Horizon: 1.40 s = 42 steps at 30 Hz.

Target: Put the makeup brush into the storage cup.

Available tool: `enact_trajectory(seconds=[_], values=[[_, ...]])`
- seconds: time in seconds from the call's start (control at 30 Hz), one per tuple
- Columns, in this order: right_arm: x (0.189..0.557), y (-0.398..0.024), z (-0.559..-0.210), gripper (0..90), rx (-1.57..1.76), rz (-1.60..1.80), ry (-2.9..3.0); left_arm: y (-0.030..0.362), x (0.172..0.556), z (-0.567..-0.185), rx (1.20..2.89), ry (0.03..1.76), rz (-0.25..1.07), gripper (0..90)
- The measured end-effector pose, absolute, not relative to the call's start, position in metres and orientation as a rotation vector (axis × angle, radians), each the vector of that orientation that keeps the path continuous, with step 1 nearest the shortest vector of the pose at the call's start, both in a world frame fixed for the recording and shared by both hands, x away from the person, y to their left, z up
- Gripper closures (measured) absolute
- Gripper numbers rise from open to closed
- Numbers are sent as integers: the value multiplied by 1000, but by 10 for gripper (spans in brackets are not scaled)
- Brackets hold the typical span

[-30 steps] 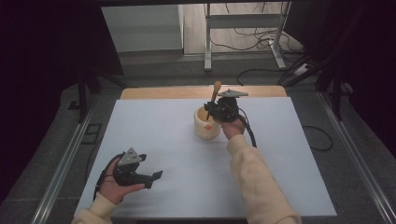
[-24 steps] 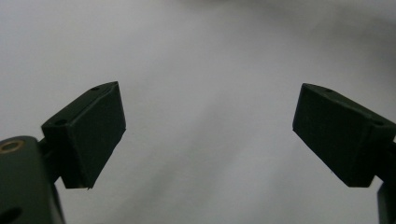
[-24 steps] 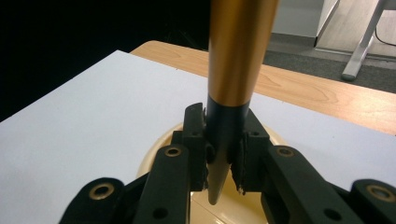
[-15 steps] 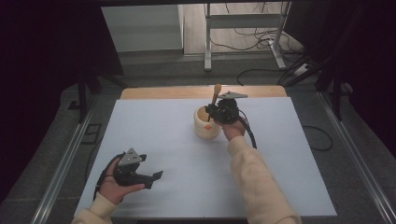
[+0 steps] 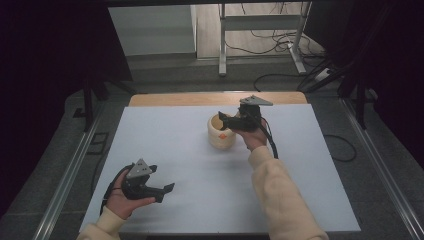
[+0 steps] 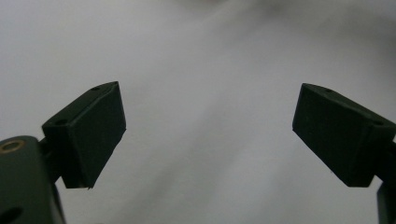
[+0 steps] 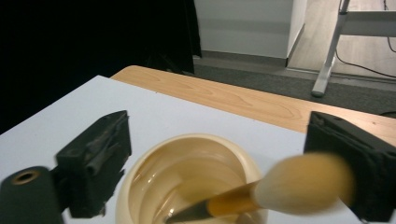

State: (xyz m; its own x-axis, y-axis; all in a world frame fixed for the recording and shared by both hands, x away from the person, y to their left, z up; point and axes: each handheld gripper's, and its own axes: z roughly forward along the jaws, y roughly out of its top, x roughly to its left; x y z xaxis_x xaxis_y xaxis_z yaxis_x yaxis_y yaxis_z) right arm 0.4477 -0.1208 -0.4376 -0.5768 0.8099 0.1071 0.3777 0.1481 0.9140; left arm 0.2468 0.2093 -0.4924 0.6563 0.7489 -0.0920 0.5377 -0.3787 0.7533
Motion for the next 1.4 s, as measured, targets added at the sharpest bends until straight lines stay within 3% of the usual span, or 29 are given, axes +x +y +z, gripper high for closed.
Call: enact_trajectory(seconds=[1.4], values=[[405,-163,-429,35,1032,1336,2101,209,247,-492,2077,1004,348,105]])
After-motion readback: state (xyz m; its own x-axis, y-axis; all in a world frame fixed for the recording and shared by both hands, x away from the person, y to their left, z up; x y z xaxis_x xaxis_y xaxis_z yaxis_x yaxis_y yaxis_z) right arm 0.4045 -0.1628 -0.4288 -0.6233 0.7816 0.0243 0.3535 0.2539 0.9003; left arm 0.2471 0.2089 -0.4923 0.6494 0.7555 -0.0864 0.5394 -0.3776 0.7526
